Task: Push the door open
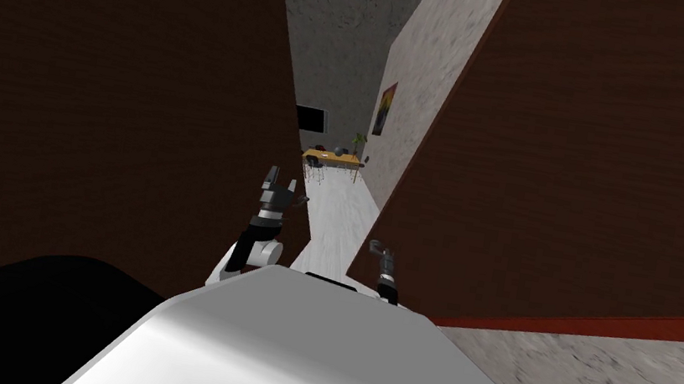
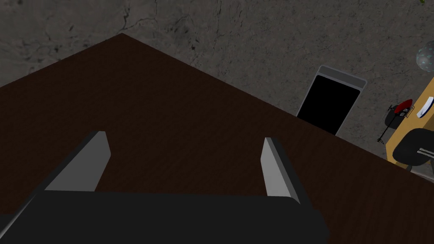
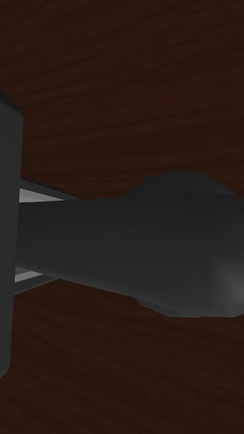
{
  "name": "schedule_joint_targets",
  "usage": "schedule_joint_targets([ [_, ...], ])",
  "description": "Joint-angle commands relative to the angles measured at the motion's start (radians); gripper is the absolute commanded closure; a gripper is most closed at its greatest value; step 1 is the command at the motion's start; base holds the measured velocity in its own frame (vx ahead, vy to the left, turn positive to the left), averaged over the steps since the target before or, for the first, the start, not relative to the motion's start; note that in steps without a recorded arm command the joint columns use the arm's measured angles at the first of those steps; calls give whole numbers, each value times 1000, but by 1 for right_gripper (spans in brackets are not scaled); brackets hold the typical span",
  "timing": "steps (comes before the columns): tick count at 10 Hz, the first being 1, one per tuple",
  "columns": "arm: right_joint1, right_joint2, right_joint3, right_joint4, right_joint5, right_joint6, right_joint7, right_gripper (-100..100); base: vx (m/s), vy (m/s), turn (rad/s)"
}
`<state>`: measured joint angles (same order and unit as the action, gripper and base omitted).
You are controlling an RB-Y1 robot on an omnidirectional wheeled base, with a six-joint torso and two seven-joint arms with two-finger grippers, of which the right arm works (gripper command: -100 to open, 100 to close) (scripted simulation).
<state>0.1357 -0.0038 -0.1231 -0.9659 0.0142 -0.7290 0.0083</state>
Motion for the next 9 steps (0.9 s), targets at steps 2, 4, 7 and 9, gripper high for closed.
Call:
schedule_joint_targets([
  [2,-18,21,-30,10,-13,-3,13,100,169,84,-88],
  [4,-22,42,-45,13,-19,-3,20,100,170,65,-69],
  [7,-19,13,-73,18,-32,-6,25,100,118,14,-40],
  [9,-19,-3,-86,18,-39,-6,29,100,189,0,-31],
])
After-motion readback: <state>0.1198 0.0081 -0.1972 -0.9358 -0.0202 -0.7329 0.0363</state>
